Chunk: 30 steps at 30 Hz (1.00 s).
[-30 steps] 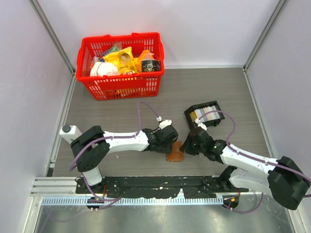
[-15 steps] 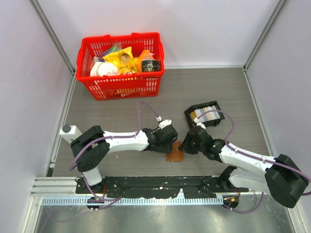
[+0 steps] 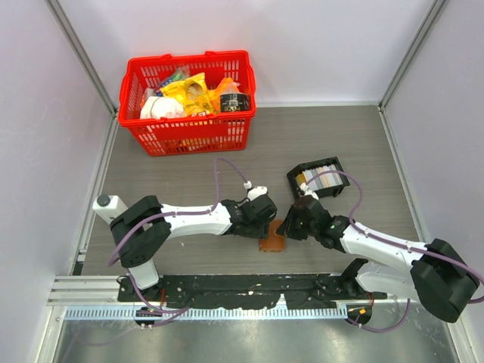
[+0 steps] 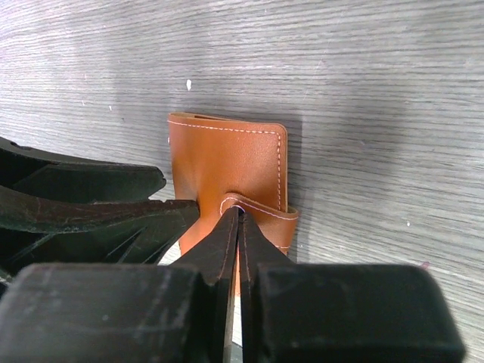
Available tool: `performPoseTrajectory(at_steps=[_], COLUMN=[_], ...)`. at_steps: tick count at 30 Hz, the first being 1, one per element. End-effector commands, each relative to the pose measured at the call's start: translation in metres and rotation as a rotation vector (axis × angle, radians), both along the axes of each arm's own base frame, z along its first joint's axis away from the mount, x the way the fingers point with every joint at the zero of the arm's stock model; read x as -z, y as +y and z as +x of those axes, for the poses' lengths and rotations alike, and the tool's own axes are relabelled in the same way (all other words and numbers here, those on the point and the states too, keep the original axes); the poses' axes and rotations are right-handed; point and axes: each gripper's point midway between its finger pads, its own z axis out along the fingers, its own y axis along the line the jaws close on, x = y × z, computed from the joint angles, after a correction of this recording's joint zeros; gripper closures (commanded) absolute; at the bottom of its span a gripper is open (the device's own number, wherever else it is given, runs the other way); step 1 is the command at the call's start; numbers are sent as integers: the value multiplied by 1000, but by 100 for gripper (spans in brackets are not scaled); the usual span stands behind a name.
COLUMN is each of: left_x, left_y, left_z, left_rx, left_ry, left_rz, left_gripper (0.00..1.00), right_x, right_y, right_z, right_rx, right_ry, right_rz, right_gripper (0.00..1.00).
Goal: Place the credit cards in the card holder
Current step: Close the card holder at the center of the board.
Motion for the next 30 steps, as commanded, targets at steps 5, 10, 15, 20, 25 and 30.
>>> performPoseTrajectory(at_steps=[5,10,15,20,25,30], left_x=[9,8,8,9,9,9], left_y=[5,7,7,7,6,7], left_z=[4,5,5,5,5,4], left_rx=[-7,-9,-17,-16,-16,-14], left_ry=[-13,-18,-19,-18,-16,-16], left_rz=[37,42,39,43,44,44], left_gripper=[54,54,54,54,54,54], right_x=[-24,-34,-25,-18,-13,-5], right_y=[-2,-4,-1,7,8,8], right_z=[17,23,22,12,7,4], right_rx=[19,32,8,-36,-50,-50], right_ry=[-91,-117,-89,-39,-19,2], right_rz=[-13,-8,-13,20,27,25], right_gripper=[88,86,86,85,85,85])
